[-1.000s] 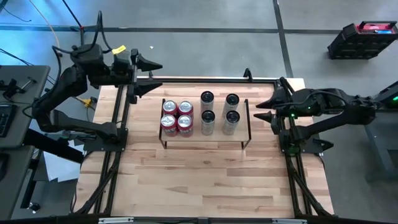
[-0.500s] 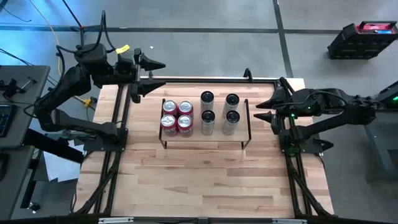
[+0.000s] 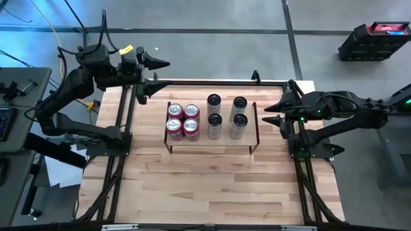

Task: Place canned beverage on shelf
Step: Adjust the soda cans on the shelf

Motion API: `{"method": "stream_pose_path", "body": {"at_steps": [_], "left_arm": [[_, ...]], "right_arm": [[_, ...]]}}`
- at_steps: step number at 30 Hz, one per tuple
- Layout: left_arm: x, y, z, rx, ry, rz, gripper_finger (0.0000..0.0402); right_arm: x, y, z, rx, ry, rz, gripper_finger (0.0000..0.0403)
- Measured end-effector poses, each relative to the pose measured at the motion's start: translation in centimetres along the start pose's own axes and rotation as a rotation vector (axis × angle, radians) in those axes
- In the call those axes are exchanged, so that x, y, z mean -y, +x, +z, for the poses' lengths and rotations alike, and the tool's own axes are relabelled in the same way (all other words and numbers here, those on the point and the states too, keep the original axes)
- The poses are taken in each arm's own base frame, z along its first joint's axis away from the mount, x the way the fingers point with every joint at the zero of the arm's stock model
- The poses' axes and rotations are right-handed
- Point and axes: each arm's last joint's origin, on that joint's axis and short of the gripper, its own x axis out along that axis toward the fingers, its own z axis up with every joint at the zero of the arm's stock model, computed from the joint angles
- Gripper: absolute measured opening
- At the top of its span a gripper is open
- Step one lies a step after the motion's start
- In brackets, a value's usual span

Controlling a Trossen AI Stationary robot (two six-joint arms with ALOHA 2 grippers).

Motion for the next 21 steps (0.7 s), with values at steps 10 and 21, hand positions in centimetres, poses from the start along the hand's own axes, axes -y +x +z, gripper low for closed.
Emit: {"method": "stream_pose_path", "body": {"at_steps": [10,21], "left_arm": [[-1.0,-0.2,0.0,0.008,0.035,0.333,0.0326],[-1.0,-1.1,-2.0,-0.213,0.053,0.371,0.0326]], "right_arm": [[0.0,0.0,0.0,0.000,0.000,0.000,0.0184],[0.0,0.0,0.0,-0.001,0.000,0.000,0.0184]]}}
